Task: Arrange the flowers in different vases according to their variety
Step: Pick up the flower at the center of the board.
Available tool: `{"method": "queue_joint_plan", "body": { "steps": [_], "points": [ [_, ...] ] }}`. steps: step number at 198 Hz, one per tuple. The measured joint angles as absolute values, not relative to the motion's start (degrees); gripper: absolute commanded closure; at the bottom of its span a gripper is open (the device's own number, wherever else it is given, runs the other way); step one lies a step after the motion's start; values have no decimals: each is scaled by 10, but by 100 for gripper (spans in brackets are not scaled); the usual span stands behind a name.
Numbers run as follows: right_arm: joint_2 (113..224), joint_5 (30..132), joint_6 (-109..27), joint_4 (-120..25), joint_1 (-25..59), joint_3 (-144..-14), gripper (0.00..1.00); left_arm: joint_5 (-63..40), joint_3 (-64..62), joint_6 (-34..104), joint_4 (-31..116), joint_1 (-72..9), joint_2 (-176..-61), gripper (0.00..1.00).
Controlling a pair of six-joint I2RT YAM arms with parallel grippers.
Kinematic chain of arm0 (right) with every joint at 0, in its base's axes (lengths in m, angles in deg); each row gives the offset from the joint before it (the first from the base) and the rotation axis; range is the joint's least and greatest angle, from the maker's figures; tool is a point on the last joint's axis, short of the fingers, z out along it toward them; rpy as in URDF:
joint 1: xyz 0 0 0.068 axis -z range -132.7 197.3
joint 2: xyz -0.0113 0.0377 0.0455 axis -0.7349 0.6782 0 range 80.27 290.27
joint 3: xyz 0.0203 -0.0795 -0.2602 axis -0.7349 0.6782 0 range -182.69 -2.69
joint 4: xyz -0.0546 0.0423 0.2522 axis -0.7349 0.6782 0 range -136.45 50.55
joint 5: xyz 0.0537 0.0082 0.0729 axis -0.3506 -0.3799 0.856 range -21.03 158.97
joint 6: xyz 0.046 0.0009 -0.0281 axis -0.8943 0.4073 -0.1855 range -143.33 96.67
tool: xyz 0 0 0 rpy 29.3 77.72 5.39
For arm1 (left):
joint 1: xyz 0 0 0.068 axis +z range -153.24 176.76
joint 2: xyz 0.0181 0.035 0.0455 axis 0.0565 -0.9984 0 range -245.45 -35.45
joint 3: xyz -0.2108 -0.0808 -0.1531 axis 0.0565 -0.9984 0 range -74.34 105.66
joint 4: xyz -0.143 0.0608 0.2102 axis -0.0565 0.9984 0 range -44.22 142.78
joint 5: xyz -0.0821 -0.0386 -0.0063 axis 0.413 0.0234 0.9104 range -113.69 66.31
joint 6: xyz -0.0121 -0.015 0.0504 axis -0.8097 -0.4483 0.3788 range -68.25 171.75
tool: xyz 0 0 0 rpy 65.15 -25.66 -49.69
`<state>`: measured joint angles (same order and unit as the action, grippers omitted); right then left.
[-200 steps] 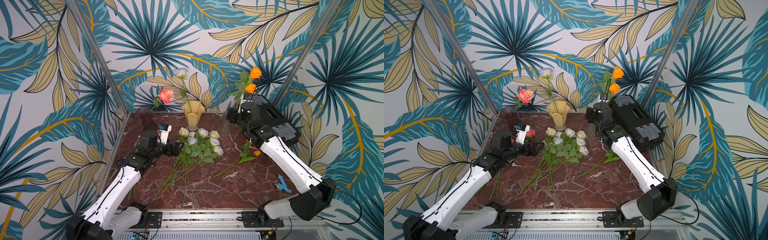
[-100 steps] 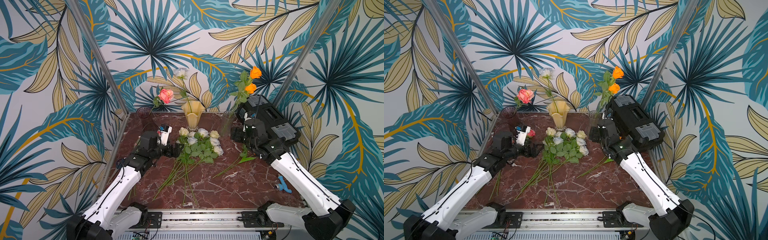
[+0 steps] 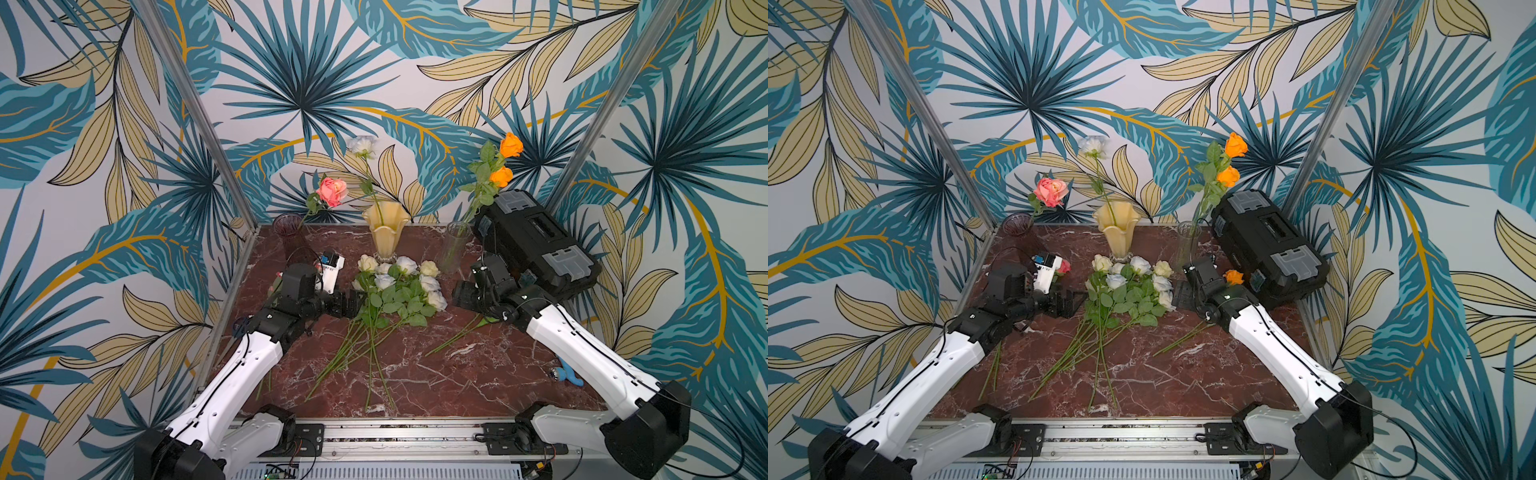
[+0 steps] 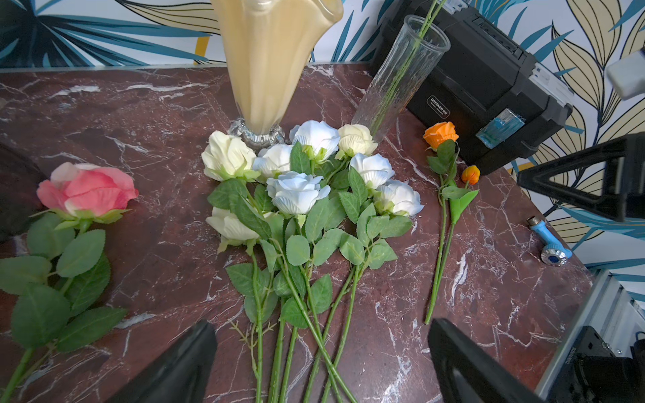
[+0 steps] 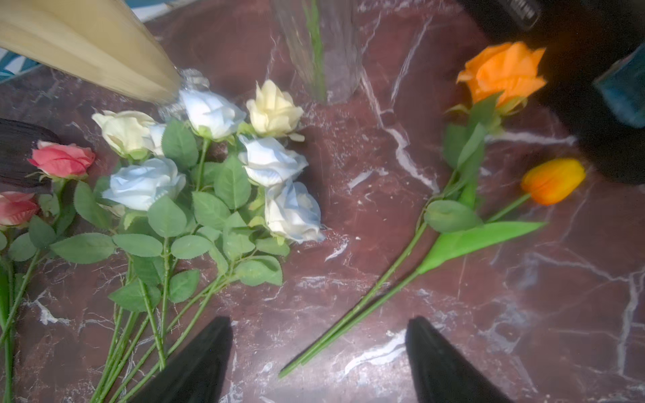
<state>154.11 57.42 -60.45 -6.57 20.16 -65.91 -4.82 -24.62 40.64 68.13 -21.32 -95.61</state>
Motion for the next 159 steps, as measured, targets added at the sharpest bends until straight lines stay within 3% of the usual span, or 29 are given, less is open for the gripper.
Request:
{"method": "queue_joint_plan", "body": {
  "steps": [96,159],
  "points": [
    [1668,667,-688,-53,313,-659,25,-48,-246,411,695,-213,-959,0],
    [1730,671,-705,-56,327,-652,34,-48,-246,415,697,-213,-959,0]
  ]
}}
